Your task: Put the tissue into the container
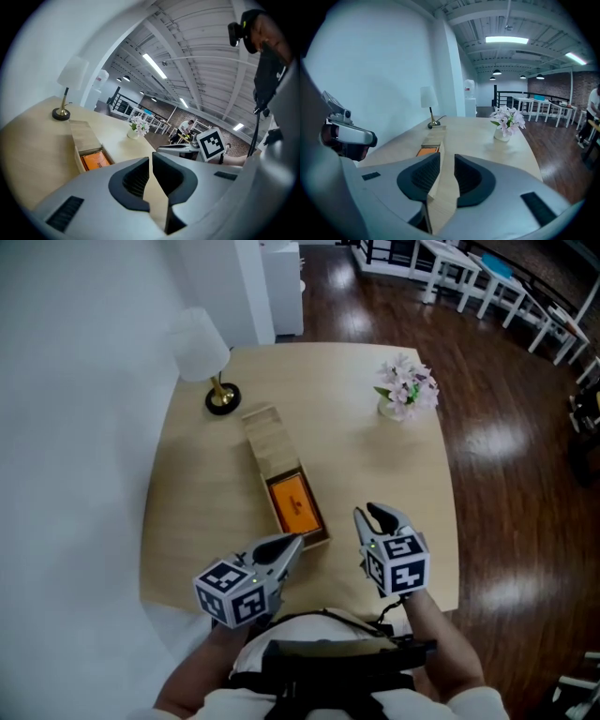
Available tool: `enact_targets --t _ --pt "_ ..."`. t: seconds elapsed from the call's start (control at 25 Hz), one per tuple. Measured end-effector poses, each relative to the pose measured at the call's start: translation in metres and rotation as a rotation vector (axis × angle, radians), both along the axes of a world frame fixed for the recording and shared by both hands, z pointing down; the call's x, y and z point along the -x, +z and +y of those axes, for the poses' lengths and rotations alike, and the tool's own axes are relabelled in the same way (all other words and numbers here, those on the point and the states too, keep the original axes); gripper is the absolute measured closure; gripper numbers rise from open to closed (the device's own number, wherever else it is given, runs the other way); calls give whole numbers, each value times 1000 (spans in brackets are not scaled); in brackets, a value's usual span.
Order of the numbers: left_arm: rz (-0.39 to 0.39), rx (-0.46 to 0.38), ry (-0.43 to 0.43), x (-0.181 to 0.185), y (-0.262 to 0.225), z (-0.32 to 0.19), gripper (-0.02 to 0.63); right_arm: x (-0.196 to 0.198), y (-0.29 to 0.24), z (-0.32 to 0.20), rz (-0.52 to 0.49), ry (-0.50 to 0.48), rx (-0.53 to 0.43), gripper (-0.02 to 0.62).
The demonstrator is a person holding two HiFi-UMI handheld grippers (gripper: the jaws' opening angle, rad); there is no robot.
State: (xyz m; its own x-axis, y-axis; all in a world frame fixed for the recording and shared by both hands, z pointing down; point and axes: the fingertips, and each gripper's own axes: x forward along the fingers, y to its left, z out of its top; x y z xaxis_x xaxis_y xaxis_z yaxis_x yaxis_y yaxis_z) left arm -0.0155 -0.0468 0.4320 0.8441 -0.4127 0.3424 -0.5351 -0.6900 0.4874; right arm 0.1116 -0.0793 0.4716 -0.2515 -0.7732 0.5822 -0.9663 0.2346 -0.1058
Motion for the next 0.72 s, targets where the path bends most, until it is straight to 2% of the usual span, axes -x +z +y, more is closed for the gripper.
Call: enact_targets --t 0.12,0.24,0.56,0.72 --pt "-2 4 10 -2 -2 3 593 -6 -13 9 -10 6 -25 558" --pt "-9 11 29 -4 -4 7 594 -11 -24 25 -17 22 -36 595" --pt "-16 75 143 -8 1 37 593 -7 -35 67 -76 45 -22 595" --pt "-20 83 153 -9 1 53 594 1 -38 78 -84 33 -43 595"
